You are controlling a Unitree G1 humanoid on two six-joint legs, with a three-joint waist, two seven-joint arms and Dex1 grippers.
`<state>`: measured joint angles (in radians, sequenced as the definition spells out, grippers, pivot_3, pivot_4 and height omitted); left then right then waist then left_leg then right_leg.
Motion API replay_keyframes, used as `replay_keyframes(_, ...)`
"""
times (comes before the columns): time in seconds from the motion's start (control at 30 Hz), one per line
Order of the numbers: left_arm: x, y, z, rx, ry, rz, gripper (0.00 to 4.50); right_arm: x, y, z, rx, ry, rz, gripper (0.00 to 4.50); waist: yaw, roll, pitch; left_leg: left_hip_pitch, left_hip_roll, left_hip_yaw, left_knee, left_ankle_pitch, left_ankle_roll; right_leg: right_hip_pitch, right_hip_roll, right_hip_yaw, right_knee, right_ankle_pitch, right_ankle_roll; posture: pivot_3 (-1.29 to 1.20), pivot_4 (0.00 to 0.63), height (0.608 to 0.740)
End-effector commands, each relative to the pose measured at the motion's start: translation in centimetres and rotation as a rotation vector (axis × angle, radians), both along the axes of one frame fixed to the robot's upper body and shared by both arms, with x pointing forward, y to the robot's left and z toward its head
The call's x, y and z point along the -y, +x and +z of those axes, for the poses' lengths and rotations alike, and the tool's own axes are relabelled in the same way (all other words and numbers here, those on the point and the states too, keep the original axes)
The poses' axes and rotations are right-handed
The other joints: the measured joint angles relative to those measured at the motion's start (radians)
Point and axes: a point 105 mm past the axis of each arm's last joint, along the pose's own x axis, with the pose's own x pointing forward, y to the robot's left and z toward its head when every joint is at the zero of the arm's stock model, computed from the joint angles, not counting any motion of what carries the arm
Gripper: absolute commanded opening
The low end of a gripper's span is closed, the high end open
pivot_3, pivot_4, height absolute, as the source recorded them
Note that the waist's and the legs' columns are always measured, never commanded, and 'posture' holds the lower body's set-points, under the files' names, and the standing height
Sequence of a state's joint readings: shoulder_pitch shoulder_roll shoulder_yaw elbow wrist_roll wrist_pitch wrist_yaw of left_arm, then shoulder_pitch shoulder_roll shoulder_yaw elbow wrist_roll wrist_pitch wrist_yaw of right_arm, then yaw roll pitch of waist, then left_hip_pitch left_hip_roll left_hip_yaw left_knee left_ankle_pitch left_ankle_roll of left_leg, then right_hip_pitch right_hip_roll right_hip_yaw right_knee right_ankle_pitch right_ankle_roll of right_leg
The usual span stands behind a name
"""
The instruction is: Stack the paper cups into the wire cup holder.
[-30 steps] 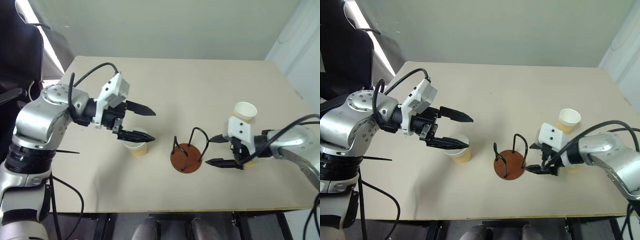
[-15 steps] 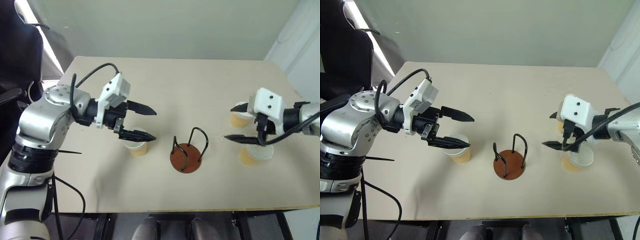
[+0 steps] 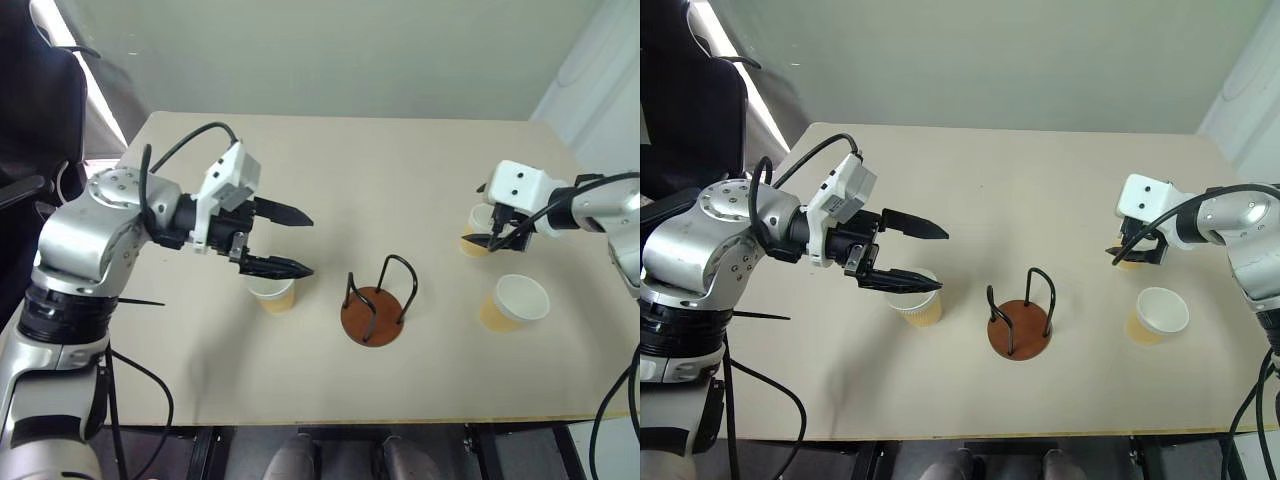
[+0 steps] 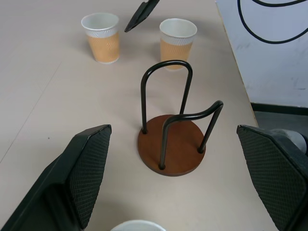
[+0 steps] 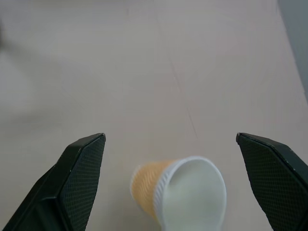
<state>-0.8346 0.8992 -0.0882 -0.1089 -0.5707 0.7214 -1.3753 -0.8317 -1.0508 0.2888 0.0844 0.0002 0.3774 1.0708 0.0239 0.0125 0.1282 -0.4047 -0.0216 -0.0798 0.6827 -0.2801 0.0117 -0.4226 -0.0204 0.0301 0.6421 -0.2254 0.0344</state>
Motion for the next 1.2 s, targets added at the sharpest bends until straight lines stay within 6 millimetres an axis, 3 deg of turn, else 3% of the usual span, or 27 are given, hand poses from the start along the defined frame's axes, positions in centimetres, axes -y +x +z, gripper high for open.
replay_keyframes(0.03, -0.1, -0.4, 1.5, 0.053, -0.011, -0.009, 4.5, 0.6, 0.4, 0.4, 0.014, -0.048, 0.009, 4.47, 0.0, 0.0, 0.0, 0.0, 0.0, 0.0, 0.0, 0.0, 0.0, 0.0, 0.0, 0.0, 0.0, 0.0, 0.0, 0.0, 0.15, 0.74)
replay_keyframes(0.37, 0.0, -0.3, 1.5, 0.06, -0.012, -0.003, 4.5, 3.9, 2.0, -1.2, -0.036, -0.127, -0.069, 4.47, -0.002, 0.0, 0.0, 0.0, 0.0, 0.0, -0.001, 0.0, 0.0, 0.0, 0.0, 0.0, 0.001, 0.0, 0.0, 0.0, 0.15, 0.74)
replay_keyframes(0.67, -0.2, -0.4, 1.4, 0.061, -0.008, 0.008, 4.5, 3.7, 2.8, -1.9, -0.05, -0.134, -0.052, 4.47, -0.001, 0.0, 0.0, 0.0, 0.0, 0.0, -0.001, 0.0, 0.0, 0.0, 0.0, 0.0, 0.001, 0.0, 0.0, 0.0, 0.15, 0.74)
replay_keyframes(0.77, -0.2, -0.4, 1.4, 0.06, -0.008, 0.01, 4.5, 3.7, 2.9, -2.3, -0.062, -0.147, -0.041, 3.54, -0.001, 0.0, 0.0, 0.0, 0.0, 0.0, -0.001, 0.0, 0.0, 0.0, 0.0, 0.0, 0.002, 0.0, 0.0, 0.0, 0.15, 0.74)
replay_keyframes(1.07, -0.2, -0.3, 1.3, 0.058, -0.009, 0.011, 4.5, 3.2, 2.6, -3.3, -0.111, -0.136, -0.018, 0.2, 0.0, 0.0, 0.0, 0.0, 0.0, 0.0, -0.001, 0.0, 0.0, 0.0, 0.0, 0.0, 0.002, 0.0, 0.0, 0.0, 0.15, 0.74)
replay_keyframes(1.2, -0.2, -0.2, 1.3, 0.059, -0.009, 0.013, 4.5, 2.8, 2.3, -2.6, -0.11, -0.101, -0.008, 0.03, 0.0, 0.0, 0.0, -0.001, 0.0, 0.0, -0.001, 0.0, 0.0, 0.0, 0.0, 0.0, 0.002, 0.0, 0.0, 0.0, 0.15, 0.74)
